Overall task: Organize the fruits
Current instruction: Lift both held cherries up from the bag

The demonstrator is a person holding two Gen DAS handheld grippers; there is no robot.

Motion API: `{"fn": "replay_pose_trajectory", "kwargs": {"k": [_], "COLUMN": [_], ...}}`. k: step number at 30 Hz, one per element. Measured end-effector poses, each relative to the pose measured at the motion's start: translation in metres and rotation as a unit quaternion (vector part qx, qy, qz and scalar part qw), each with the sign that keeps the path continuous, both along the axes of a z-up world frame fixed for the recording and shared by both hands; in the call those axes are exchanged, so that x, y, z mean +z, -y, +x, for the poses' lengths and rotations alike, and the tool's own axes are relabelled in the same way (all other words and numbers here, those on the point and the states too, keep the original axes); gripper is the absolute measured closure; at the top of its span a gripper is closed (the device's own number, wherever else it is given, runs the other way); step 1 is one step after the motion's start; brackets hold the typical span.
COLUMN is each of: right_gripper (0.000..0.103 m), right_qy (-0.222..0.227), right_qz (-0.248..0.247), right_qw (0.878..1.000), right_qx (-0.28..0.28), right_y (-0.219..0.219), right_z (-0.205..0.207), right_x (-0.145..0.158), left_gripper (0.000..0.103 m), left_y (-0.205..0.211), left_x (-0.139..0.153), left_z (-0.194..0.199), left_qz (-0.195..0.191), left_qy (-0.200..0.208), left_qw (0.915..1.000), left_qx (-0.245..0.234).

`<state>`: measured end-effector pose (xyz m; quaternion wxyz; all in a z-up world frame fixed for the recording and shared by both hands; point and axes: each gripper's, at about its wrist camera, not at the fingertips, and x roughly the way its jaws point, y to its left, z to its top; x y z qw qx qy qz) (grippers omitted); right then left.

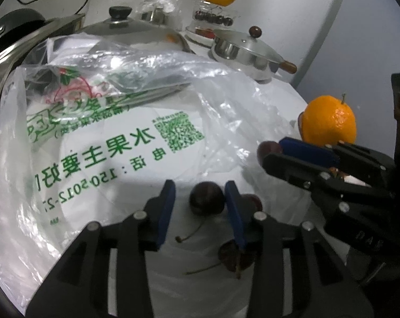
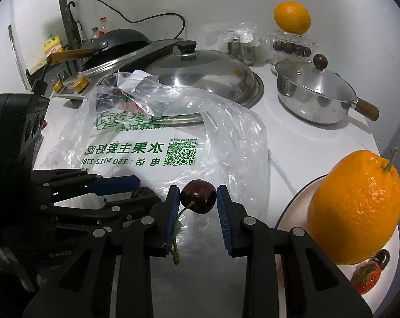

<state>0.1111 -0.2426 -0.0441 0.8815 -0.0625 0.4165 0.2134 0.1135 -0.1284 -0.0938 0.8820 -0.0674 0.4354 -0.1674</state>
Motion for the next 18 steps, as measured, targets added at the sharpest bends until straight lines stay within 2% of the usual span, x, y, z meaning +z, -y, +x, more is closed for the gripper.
{"fn": "replay_pose_trajectory", "kwargs": {"k": [3,11,18], "right_gripper": [0.072,0.072,0.072], "right_qy": [0.001,0.004,0.016], "right_qz": [0.002,0.002,0.002], "right_qw": [1.0,1.0,1.0], "right_qx": [-0.002,-0.002,-0.002], "right_y": [0.002,0.0,-0.003], "right_z": [0.001,0.0,-0.003], "right_x": [0.0,0.002,0.011], "left_gripper": [0.074,0.075,0.075], "left_y": [0.0,-0.003,-0.01], "left_x": [0.0,0.0,0.014], "left_z": [0.0,-0.002,-0.01], "left_qz": [-0.012,-0.021,-0.014], "left_qy": [-0.004,-0.004,0.018], "left_qw": [0.9999,0.9998,0.9997], "left_qx": [-0.008,-0.007,0.002]}}
